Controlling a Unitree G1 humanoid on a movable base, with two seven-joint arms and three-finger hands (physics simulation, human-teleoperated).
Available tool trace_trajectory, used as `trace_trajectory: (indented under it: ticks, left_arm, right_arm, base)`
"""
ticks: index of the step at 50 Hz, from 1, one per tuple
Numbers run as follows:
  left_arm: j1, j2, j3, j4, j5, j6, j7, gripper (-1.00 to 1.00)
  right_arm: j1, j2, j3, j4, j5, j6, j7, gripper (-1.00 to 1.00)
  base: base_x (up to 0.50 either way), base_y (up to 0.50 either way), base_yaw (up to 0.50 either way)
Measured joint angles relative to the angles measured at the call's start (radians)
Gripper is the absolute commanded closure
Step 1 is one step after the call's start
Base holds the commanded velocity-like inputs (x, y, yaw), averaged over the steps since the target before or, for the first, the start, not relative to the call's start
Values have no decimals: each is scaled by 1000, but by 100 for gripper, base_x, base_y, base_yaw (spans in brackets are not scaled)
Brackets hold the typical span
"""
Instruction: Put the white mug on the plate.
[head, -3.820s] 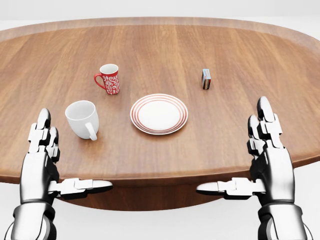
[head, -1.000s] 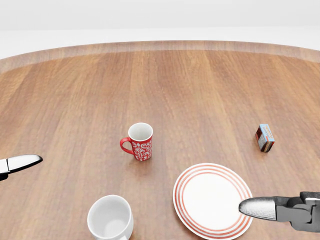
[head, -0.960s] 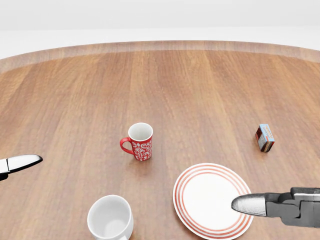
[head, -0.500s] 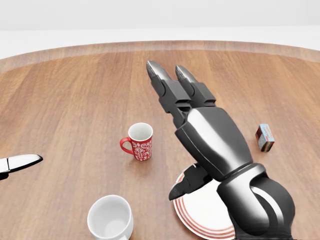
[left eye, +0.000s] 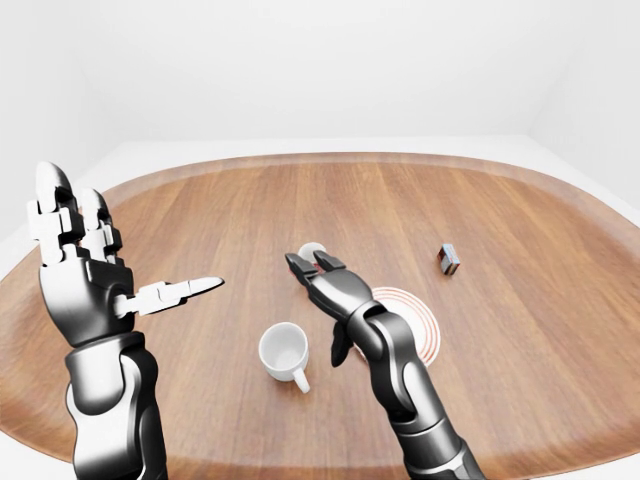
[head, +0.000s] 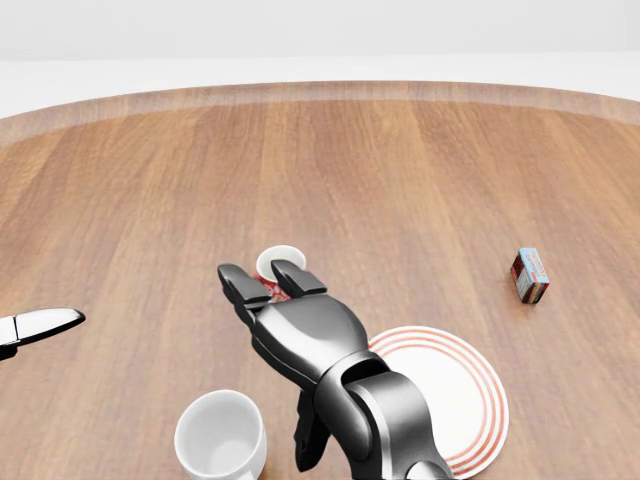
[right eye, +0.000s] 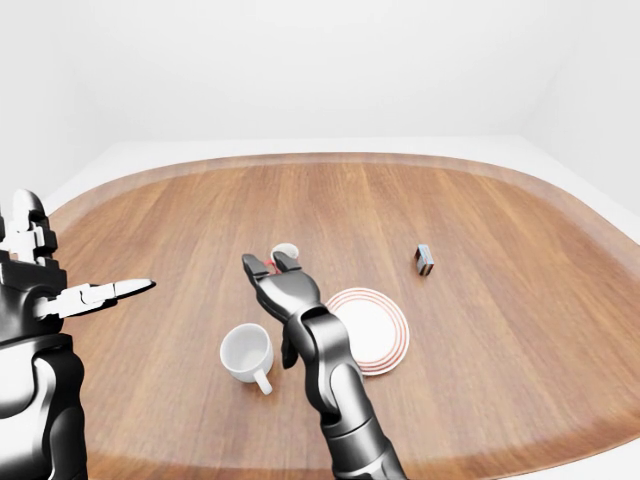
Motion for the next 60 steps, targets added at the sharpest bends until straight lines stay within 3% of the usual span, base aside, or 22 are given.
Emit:
trace_trajectory:
  ticks: [31,60]
  left_arm:
    - [-2,1,1,-6,-4,0,-1,-100]
    - [0,1,4,-5,-10,0,-1,-100]
  right_arm:
    - [-135,127,14,534,-27,0,-282,-100]
    - [-273,188,-22,939,-41,0,-472,-100]
  base:
    - [0,0,0]
    - [0,0,0]
